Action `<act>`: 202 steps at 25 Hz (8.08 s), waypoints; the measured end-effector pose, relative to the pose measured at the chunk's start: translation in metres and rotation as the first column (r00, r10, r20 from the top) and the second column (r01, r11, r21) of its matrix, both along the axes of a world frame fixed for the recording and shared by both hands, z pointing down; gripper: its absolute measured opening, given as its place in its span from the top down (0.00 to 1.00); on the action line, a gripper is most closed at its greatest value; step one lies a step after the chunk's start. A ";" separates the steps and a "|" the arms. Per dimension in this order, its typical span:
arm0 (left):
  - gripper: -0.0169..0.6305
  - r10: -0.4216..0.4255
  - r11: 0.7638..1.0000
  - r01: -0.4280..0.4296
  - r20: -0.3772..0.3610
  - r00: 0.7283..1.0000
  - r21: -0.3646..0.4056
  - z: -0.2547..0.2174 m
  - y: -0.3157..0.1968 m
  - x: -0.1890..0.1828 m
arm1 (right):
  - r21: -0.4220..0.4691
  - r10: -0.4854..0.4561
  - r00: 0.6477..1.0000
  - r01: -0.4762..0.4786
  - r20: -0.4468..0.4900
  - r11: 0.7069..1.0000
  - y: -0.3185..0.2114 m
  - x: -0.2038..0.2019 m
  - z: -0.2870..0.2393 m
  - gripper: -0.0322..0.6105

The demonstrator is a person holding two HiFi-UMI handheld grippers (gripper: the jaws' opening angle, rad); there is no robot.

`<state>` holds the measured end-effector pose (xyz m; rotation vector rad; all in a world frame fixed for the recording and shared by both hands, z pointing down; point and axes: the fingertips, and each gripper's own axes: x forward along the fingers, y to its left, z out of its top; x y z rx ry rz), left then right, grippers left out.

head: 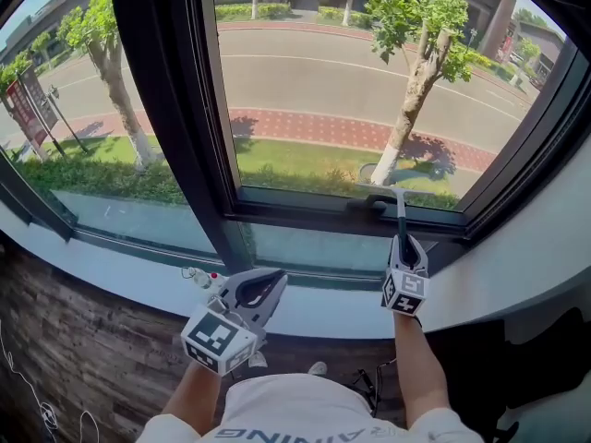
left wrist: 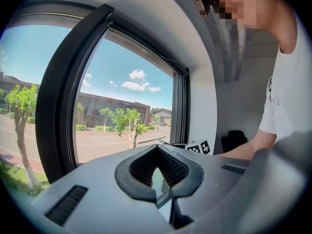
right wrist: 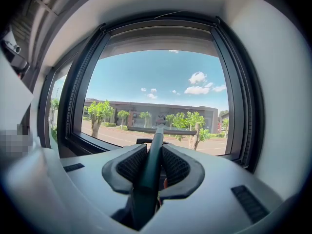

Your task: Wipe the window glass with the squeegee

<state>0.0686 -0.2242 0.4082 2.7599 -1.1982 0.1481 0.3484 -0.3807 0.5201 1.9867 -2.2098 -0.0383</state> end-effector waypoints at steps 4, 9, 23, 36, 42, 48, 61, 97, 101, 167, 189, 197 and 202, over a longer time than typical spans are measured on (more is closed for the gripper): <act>0.95 -0.020 1.000 0.020 0.004 1.000 -0.008 0.002 0.003 0.002 | -0.014 -0.011 1.000 0.011 -0.021 1.000 0.002 -0.002 0.011 0.79; 0.95 -0.063 0.998 0.064 0.004 0.998 -0.019 0.009 0.010 0.012 | 0.079 -0.014 1.000 0.013 0.017 0.997 0.028 0.013 -0.024 0.79; 0.95 -0.107 0.994 0.107 0.019 0.994 -0.005 0.025 -0.007 0.003 | -0.017 -0.067 0.986 0.071 0.155 0.997 0.146 -0.008 -0.009 0.79; 0.95 -0.016 0.997 0.009 0.093 0.995 0.076 0.031 0.000 -0.167 | 0.437 -0.045 0.993 -0.006 0.105 0.899 0.130 -0.173 -0.216 0.79; 0.95 0.044 0.994 -0.051 0.067 0.997 0.102 0.016 0.004 -0.203 | 0.615 -0.032 0.999 0.003 0.036 0.789 0.088 -0.235 -0.346 0.79; 0.95 0.082 0.989 -0.088 0.054 0.995 0.122 0.007 0.004 -0.198 | 0.607 -0.021 0.994 -0.049 0.109 0.793 0.028 -0.235 -0.418 0.79; 0.95 0.049 0.997 -0.050 0.019 0.999 0.066 0.006 0.016 -0.196 | 0.659 0.014 1.000 -0.019 0.013 0.752 -0.006 -0.242 -0.506 0.79; 0.95 0.022 0.997 -0.024 0.018 1.000 0.067 -0.005 0.017 -0.186 | 0.521 -0.006 0.997 0.045 -0.076 0.853 -0.009 -0.235 -0.348 0.79; 0.95 0.027 0.998 -0.027 0.007 1.000 0.063 -0.004 0.016 -0.185 | 0.498 -0.006 0.998 0.039 -0.067 0.866 -0.008 -0.233 -0.328 0.79; 0.95 -0.015 0.998 0.019 0.061 0.998 -0.060 0.031 0.009 -0.168 | -0.008 -0.003 1.000 0.003 0.030 1.000 0.002 -0.196 0.001 0.79; 0.95 -0.209 0.977 0.208 0.025 0.978 0.047 0.021 0.003 -0.170 | 0.199 -0.178 0.977 0.152 0.121 0.968 0.123 -0.184 -0.089 0.79; 0.95 -0.112 0.991 0.109 0.031 0.993 0.077 0.014 0.006 -0.255 | 0.217 -0.064 0.984 0.027 0.167 0.976 0.136 -0.250 -0.119 0.79; 0.95 -0.069 0.995 0.065 0.046 0.997 0.080 0.010 0.004 -0.316 | 0.282 0.006 0.980 -0.063 0.198 0.957 0.125 -0.288 -0.165 0.79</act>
